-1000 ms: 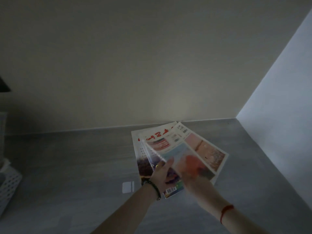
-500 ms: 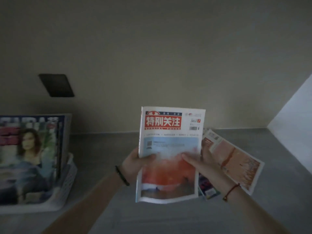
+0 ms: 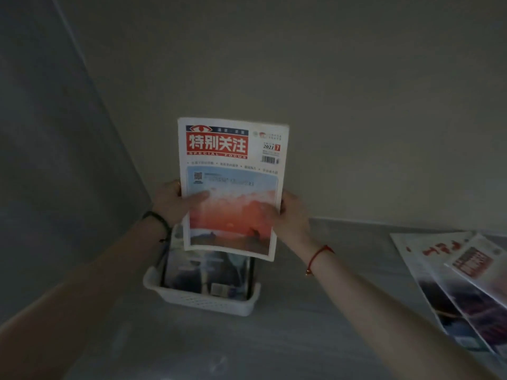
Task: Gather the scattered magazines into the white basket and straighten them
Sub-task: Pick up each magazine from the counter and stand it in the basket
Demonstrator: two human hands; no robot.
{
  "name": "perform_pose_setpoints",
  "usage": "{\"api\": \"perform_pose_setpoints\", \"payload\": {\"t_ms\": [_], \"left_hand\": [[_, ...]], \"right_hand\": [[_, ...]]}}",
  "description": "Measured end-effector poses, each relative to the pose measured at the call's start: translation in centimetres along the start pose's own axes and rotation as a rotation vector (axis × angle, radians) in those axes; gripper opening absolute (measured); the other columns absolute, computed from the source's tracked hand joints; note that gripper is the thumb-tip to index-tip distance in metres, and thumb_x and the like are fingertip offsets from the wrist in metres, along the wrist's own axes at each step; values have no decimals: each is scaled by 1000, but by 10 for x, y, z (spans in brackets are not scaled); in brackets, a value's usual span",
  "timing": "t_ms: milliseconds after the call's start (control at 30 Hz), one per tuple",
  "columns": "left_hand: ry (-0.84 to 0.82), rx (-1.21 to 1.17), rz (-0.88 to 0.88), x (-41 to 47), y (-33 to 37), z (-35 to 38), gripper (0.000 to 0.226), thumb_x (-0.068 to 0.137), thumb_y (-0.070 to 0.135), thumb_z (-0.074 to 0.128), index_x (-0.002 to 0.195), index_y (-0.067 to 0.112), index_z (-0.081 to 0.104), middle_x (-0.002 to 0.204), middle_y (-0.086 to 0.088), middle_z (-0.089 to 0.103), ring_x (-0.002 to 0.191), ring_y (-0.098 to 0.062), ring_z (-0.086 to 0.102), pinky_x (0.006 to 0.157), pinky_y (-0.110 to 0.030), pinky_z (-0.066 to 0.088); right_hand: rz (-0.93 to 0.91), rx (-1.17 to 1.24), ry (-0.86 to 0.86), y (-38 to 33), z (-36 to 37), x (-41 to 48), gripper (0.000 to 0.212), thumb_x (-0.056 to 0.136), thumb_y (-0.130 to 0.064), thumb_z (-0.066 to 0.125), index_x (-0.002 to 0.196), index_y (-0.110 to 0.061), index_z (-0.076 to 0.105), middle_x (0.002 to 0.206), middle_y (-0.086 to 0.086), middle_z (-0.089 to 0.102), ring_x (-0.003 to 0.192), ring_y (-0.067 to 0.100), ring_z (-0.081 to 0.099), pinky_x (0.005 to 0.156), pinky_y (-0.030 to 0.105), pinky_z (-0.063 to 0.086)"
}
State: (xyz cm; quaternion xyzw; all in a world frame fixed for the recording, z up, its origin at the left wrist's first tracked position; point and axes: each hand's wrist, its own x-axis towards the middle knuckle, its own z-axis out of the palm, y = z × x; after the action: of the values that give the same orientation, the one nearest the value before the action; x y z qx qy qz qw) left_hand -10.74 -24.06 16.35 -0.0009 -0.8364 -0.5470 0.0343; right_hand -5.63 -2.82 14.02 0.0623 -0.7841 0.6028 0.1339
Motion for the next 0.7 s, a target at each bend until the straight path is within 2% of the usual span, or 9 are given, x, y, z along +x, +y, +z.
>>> {"api": "perform_pose_setpoints", "payload": {"t_ms": [100, 200, 267, 333, 400, 500, 567, 633, 700], "left_hand": [[13, 46, -44, 11, -29, -18, 32, 76, 25, 70, 107, 15, 62, 96, -1, 63, 79, -17, 60, 64, -22, 49], [-29, 76, -93, 12, -59, -24, 34, 77, 21, 69, 108, 10, 61, 102, -8, 66, 77, -17, 60, 56, -16, 46], [-74, 93, -134, 10, -77, -25, 35, 78, 19, 69, 110, 9, 60, 109, -14, 66, 85, -23, 63, 67, -28, 54], [-99, 110, -176, 7, -92, -26, 38, 78, 17, 69, 114, 9, 58, 114, -17, 64, 96, -28, 62, 82, -39, 53], [-103, 174, -185, 3, -106, -24, 41, 79, 14, 67, 117, 5, 53, 117, -18, 63, 101, -30, 60, 82, -35, 48], [-81, 238, -197, 3, -119, -22, 44, 80, 10, 66, 119, 4, 49, 118, -18, 62, 105, -31, 60, 81, -32, 45], [-67, 264, -190, 5, -123, -20, 41, 80, 10, 65, 118, 5, 50, 116, -17, 64, 100, -29, 62, 80, -31, 46], [-47, 297, -177, 6, -125, -18, 38, 80, 10, 65, 115, 6, 51, 114, -16, 65, 87, -22, 62, 71, -25, 45], [-7, 337, -170, 5, -127, -18, 39, 78, 12, 68, 113, 6, 52, 112, -16, 66, 83, -19, 61, 70, -25, 47]], "right_hand": [[67, 22, -11, 5, 36, 2, 19, 79, -8, 65, 72, -25, 61, 65, -17, 62, 54, -10, 61, 45, 4, 44], [117, -58, -1, 23, 58, -3, 20, 80, -9, 64, 80, -29, 65, 68, -20, 62, 56, -17, 57, 46, 0, 41], [181, -106, -43, 37, 69, -6, 20, 84, -7, 59, 99, -19, 66, 83, -11, 67, 63, -12, 59, 52, 0, 44], [263, -152, -109, 48, 78, -13, 29, 87, -1, 53, 111, -14, 62, 100, -1, 67, 72, -3, 60, 55, 5, 47], [331, -158, -154, 58, 84, -20, 32, 88, 3, 49, 113, -14, 60, 109, 3, 66, 79, 3, 61, 56, 8, 49], [384, -185, -109, 67, 88, -26, 23, 89, -1, 51, 104, -13, 63, 105, 8, 67, 81, 10, 63, 60, 11, 49], [384, -199, -79, 69, 90, -24, 16, 89, -6, 53, 99, -13, 63, 103, 7, 67, 86, 13, 65, 66, 15, 53], [376, -216, -76, 70, 91, -24, 13, 88, -12, 57, 99, -11, 64, 101, 5, 67, 91, 15, 66, 74, 23, 56], [369, -245, -90, 72, 89, -26, 19, 85, -22, 63, 99, -10, 62, 98, 2, 67, 91, 16, 66, 76, 30, 58]]}}
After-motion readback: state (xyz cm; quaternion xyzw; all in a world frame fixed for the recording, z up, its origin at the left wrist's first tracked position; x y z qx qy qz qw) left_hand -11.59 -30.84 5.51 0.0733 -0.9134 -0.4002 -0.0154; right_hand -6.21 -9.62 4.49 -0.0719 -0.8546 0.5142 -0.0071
